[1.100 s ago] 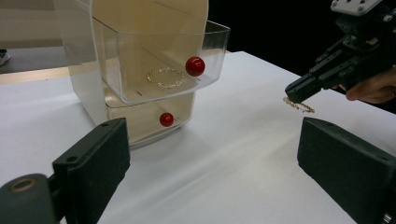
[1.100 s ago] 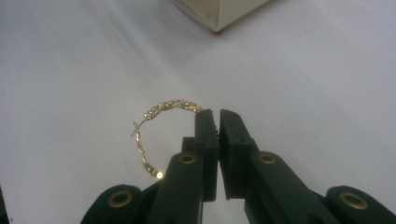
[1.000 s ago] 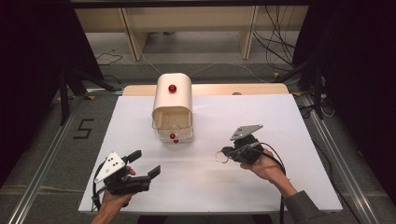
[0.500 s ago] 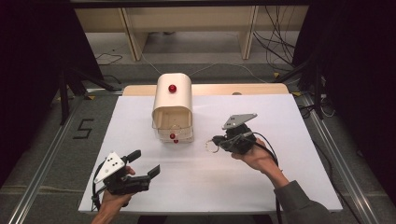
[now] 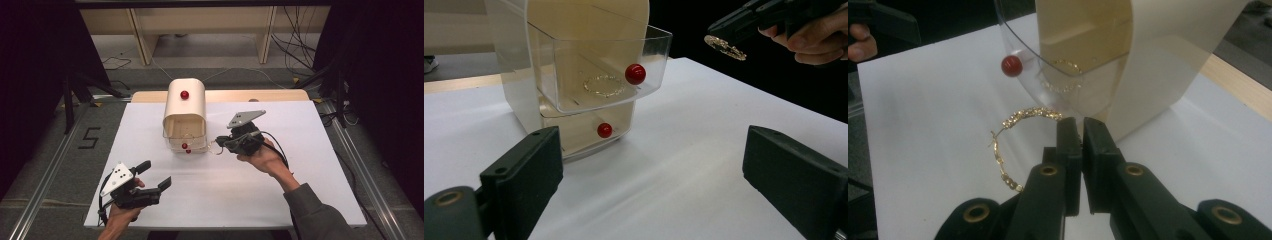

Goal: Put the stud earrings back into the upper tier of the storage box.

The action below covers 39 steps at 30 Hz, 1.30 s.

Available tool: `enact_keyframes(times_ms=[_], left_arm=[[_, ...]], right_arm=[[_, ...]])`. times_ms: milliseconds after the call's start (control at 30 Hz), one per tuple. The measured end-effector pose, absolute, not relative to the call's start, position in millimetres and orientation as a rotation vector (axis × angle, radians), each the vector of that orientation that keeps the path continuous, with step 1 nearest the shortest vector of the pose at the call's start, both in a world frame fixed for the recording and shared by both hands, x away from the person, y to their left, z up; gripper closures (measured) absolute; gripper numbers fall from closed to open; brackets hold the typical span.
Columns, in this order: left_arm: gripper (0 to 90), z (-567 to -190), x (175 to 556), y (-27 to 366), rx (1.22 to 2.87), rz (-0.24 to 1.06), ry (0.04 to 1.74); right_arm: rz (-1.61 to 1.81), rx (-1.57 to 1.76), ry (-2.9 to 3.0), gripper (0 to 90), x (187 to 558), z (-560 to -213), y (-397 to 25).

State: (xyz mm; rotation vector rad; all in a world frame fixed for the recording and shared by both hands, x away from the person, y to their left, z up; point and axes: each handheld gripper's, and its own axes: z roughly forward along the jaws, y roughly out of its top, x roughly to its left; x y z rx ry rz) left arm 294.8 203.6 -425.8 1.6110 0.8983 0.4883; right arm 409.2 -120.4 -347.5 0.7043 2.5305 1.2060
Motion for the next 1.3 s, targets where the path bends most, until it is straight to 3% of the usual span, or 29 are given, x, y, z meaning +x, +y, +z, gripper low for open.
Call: enact_keyframes(times_ms=[1300], left_arm=[[8.8,-425.1,294.2,204.1,1.605,0.499,0.893]], right_arm=[[1.226,0.644,2.519,86.6,433.4,-316.6,-52.7]])
